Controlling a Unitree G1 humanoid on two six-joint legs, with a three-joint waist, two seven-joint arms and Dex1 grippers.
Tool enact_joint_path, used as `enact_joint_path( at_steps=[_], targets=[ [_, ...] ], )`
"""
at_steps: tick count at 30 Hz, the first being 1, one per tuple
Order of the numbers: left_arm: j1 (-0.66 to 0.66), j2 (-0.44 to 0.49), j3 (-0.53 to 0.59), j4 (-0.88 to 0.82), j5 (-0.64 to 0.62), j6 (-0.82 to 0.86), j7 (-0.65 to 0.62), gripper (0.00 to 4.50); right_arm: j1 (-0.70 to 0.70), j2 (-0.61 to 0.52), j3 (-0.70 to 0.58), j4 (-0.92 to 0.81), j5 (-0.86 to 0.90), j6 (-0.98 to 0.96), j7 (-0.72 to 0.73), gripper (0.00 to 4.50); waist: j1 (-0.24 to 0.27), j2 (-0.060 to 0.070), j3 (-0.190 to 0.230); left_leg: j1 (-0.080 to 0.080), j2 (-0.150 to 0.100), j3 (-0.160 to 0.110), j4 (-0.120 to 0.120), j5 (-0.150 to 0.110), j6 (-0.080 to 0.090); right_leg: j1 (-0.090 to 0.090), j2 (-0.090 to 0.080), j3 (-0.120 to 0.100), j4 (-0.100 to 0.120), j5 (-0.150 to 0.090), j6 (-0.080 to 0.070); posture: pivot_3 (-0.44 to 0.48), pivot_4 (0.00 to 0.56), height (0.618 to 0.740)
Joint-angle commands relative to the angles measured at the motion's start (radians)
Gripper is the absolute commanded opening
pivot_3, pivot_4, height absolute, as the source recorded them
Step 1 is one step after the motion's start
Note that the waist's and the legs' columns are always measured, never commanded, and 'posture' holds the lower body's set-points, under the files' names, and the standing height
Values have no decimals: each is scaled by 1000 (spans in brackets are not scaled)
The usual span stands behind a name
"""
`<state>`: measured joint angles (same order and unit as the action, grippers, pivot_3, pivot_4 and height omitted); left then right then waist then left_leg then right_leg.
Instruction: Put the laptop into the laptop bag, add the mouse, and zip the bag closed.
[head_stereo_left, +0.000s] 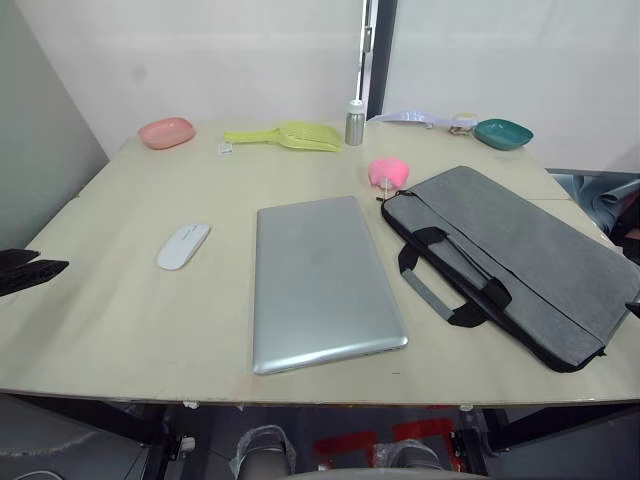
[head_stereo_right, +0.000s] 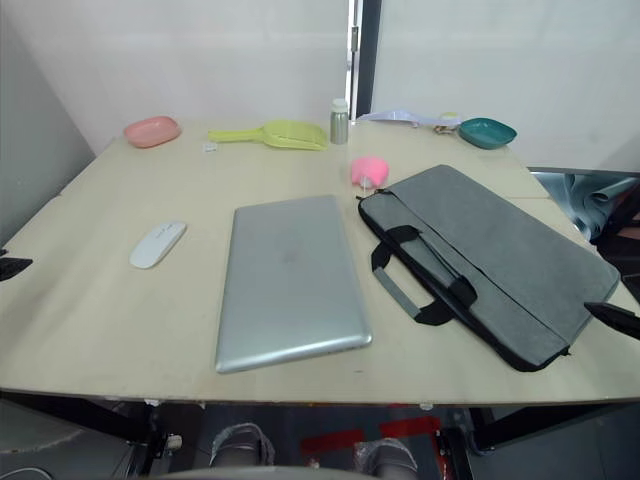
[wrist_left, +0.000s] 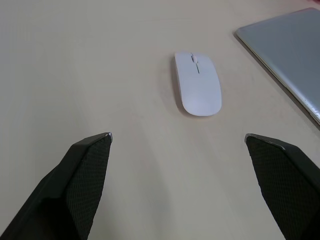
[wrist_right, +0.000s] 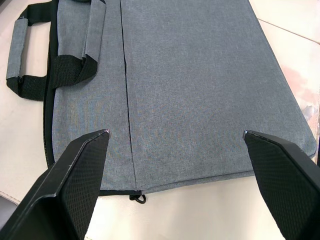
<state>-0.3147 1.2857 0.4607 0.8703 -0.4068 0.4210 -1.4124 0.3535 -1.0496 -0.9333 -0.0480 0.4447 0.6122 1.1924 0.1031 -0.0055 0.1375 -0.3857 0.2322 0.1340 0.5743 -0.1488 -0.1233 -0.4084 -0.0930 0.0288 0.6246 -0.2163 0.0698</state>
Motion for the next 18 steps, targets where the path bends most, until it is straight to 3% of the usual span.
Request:
enact_joint_path(
  at_steps=[1,10,18],
  targets=[
    [16,-5,28,-28,-20,2,-18,4500,-33,-6,10,19,14,-19,-3,4466,0,0,0,0,0,0,0,0,0,0,0,0,0,0,0,0,150,740],
    [136,-63,91,-185,-77,85,-5,4500,-80,0,54,11,33,-2,-8,4466,-4,0,0,0,0,0,0,0,0,0,0,0,0,0,0,0,150,740],
    [156,-110,105,-341,-131,149,17,4500,-90,17,59,-75,76,45,-42,4466,-1,0,0,0,0,0,0,0,0,0,0,0,1,0,0,0,150,740]
  ],
)
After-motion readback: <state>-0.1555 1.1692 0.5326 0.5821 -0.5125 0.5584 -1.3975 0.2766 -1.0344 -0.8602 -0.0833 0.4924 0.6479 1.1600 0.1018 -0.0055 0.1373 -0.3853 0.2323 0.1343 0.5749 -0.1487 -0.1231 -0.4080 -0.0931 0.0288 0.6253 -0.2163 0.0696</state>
